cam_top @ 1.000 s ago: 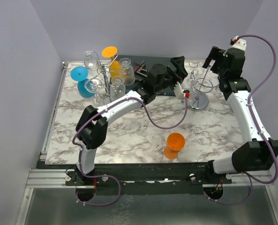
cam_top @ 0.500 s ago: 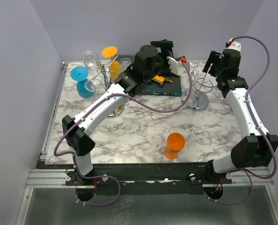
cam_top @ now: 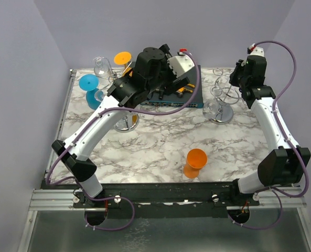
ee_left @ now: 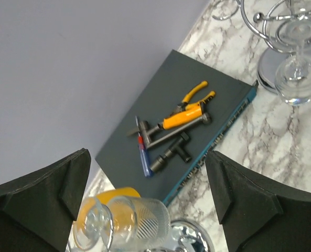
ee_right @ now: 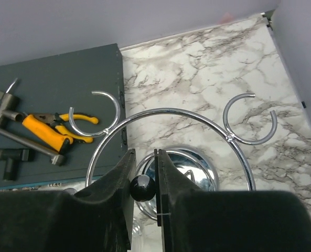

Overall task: Place the wine glass upside down on the wine glass rack
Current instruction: Turn the wine glass upside down at the wine rack, then move the wine rack to the center of the board.

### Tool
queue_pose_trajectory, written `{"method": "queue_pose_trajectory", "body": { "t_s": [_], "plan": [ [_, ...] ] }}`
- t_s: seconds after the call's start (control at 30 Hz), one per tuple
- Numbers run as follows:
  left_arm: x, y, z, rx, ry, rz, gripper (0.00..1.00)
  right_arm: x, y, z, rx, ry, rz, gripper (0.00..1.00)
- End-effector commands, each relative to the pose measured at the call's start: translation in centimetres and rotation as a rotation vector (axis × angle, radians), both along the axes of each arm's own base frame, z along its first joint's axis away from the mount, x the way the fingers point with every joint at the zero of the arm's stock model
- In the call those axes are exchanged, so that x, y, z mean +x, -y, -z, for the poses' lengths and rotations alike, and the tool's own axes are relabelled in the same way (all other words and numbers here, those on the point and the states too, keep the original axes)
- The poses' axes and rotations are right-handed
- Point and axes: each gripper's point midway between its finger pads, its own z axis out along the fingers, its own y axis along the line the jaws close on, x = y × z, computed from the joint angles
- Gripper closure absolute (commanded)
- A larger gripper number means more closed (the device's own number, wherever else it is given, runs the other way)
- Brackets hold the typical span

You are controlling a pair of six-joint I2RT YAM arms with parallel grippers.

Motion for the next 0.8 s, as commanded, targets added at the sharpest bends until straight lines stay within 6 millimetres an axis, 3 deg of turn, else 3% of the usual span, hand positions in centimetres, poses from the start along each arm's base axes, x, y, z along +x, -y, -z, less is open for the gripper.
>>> {"method": "queue_pose_trajectory", "body": {
  "t_s": [0.0, 0.2, 0.37, 0.47, 0.57, 0.77],
  "plan": [
    [-1.6, -2.3, 0.8, -0.015, -0.080, -0.066, 0.01, -0.1, 0.2, 0.7, -0.004, -0.040, -0.001, 0.84],
    [-2.2, -2.7, 1.3, -0.024, -0.102, -0.070, 0.01, -0.8, -0.4, 1.0, 0.012, -0.066, -0.030, 0.81],
    [-2.6, -2.8, 1.5, -0.031, -0.112, -0.067, 0.01, -1.1, -1.2, 1.2, 0.025, -0.071, -0.059, 0.60],
    [-2.5, -2.9, 1.4, -0.031, -0.111, -0.074, 0.01, -1.4, -1.4, 1.3, 0.021, -0.070, -0.060, 0.59],
    [-2.5, -3.0, 1.5, -0.031, -0.114, -0.078, 0.01, -1.5, -1.3, 1.4, 0.019, -0.066, -0.055, 0.66],
    [-2.5, -3.1, 1.4, -0.035, -0.117, -0.081, 0.01, -1.6, -1.5, 0.5, 0.017, -0.033, -0.055, 0.92]
  ]
}}
